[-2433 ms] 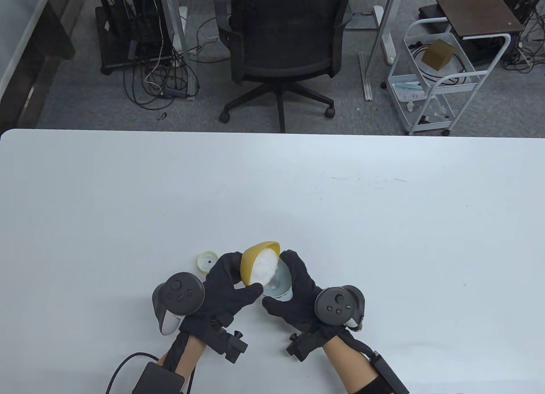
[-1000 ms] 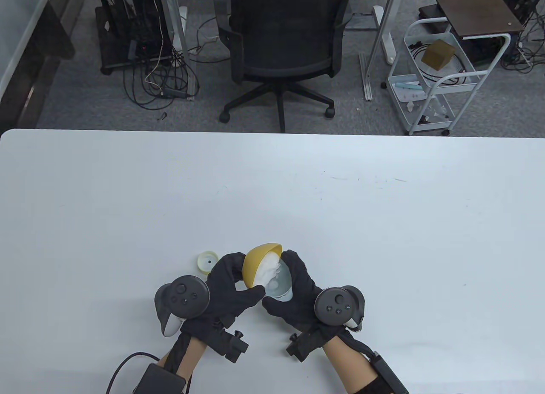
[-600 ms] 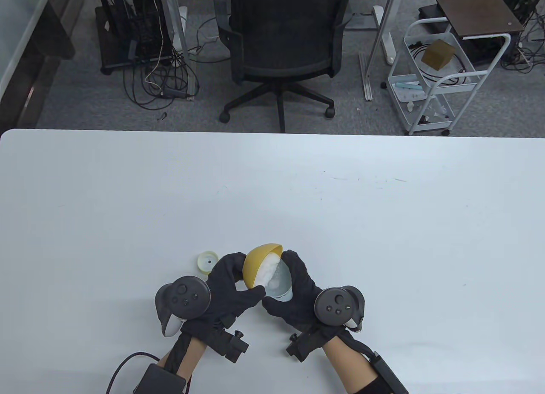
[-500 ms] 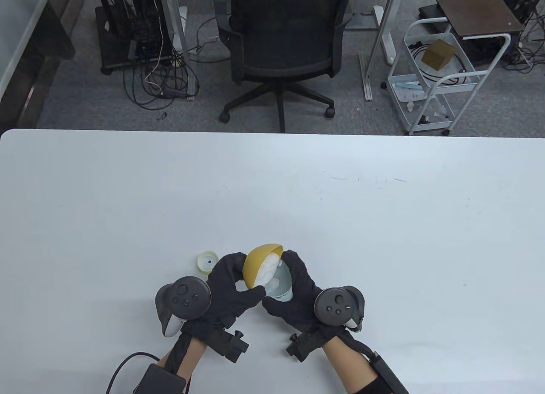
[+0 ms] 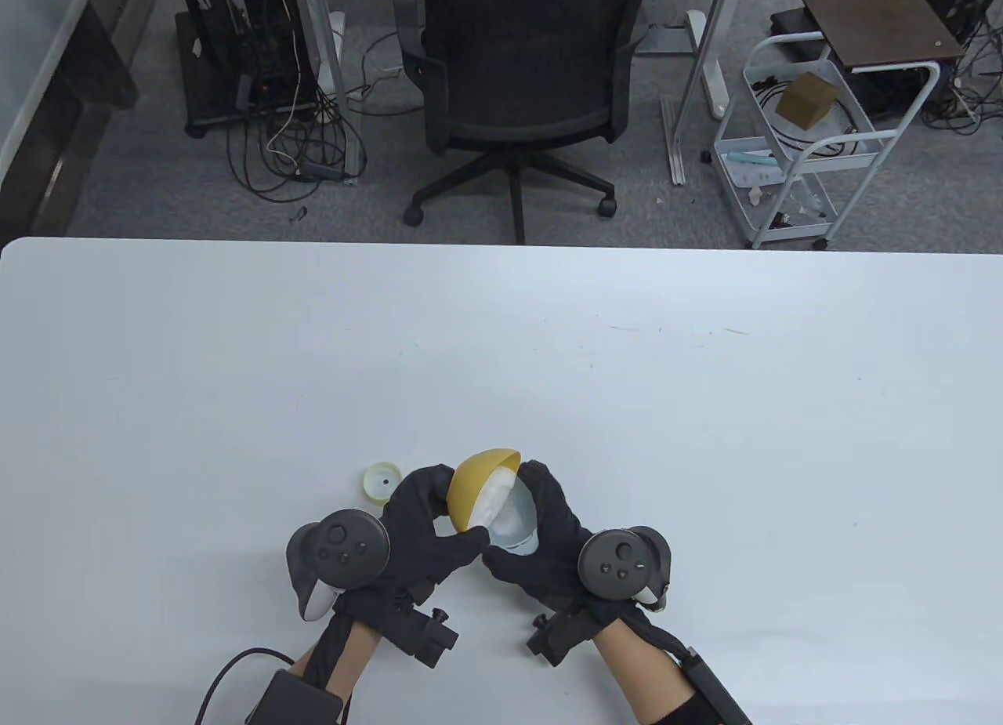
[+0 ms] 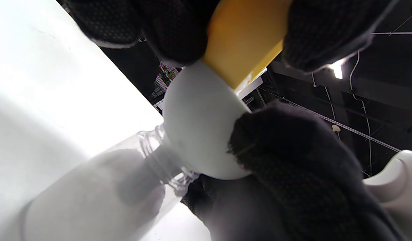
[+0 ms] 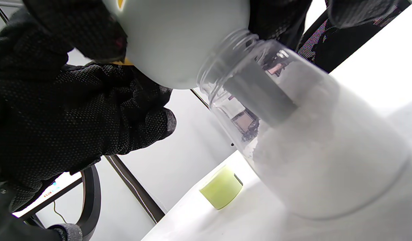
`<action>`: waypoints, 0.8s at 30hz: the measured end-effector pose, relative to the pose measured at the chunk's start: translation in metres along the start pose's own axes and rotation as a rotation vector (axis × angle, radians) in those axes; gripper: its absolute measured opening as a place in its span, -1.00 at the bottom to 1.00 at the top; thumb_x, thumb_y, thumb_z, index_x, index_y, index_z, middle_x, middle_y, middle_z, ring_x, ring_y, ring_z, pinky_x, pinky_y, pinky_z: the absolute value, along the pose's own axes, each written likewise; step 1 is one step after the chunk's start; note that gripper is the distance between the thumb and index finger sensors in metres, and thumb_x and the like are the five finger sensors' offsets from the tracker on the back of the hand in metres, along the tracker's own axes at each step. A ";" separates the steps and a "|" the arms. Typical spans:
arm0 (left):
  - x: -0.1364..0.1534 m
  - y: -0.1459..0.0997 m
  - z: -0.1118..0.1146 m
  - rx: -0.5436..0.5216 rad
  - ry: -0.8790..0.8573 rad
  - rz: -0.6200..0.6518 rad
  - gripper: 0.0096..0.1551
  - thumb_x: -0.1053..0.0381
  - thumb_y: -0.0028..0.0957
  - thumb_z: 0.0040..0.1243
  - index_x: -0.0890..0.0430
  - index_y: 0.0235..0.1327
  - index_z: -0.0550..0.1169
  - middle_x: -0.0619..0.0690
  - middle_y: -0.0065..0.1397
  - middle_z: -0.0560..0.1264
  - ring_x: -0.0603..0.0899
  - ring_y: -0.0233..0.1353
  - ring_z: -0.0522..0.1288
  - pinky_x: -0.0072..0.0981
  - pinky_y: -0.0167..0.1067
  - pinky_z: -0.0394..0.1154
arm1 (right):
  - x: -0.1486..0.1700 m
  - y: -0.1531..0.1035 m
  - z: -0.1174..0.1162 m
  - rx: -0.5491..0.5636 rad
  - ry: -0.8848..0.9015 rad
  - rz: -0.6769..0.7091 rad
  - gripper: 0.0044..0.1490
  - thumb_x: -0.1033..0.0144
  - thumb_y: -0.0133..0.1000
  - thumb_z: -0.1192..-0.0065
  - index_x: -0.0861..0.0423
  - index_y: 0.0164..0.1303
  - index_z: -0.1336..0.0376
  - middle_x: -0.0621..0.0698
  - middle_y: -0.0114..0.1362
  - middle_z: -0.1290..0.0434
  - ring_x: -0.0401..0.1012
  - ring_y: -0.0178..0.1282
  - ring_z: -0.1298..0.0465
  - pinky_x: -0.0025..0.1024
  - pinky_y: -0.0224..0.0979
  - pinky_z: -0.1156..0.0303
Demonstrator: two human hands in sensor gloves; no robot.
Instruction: Unscrew the press dispenser and pour salt into it
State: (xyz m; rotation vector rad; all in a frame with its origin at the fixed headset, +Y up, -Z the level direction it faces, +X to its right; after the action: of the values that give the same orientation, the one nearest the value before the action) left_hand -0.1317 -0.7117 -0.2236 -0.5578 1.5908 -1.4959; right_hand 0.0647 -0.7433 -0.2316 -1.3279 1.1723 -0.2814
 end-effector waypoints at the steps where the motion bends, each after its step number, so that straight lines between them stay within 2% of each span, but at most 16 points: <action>1: 0.000 0.000 0.000 0.000 0.000 0.000 0.11 -0.36 -0.06 0.46 0.21 0.52 0.23 0.23 0.54 0.35 0.16 0.37 0.55 0.30 0.35 0.47 | 0.000 0.000 0.000 0.000 0.000 0.000 0.53 -0.17 0.14 -0.31 0.69 0.64 0.34 0.59 0.63 -0.04 0.37 0.53 -0.28 0.60 0.35 -0.06; 24: -0.002 0.000 -0.001 -0.001 0.013 0.002 0.11 -0.35 -0.07 0.47 0.20 0.53 0.24 0.23 0.54 0.35 0.16 0.38 0.55 0.31 0.35 0.47 | 0.000 0.000 0.000 0.000 0.000 0.000 0.52 -0.17 0.14 -0.31 0.70 0.64 0.34 0.59 0.63 -0.04 0.37 0.53 -0.28 0.60 0.35 -0.05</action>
State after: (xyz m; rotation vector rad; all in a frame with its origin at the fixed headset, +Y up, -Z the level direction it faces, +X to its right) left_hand -0.1312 -0.7098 -0.2227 -0.5474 1.6017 -1.4999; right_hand 0.0647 -0.7433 -0.2316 -1.3279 1.1723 -0.2815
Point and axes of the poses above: the tracker on the back of each hand, its own x axis roughly to the little-finger side, its own y axis roughly from the wrist to the fingertips, z = x × y, the point moved 5 cm from there along y, roughly from the wrist to the fingertips
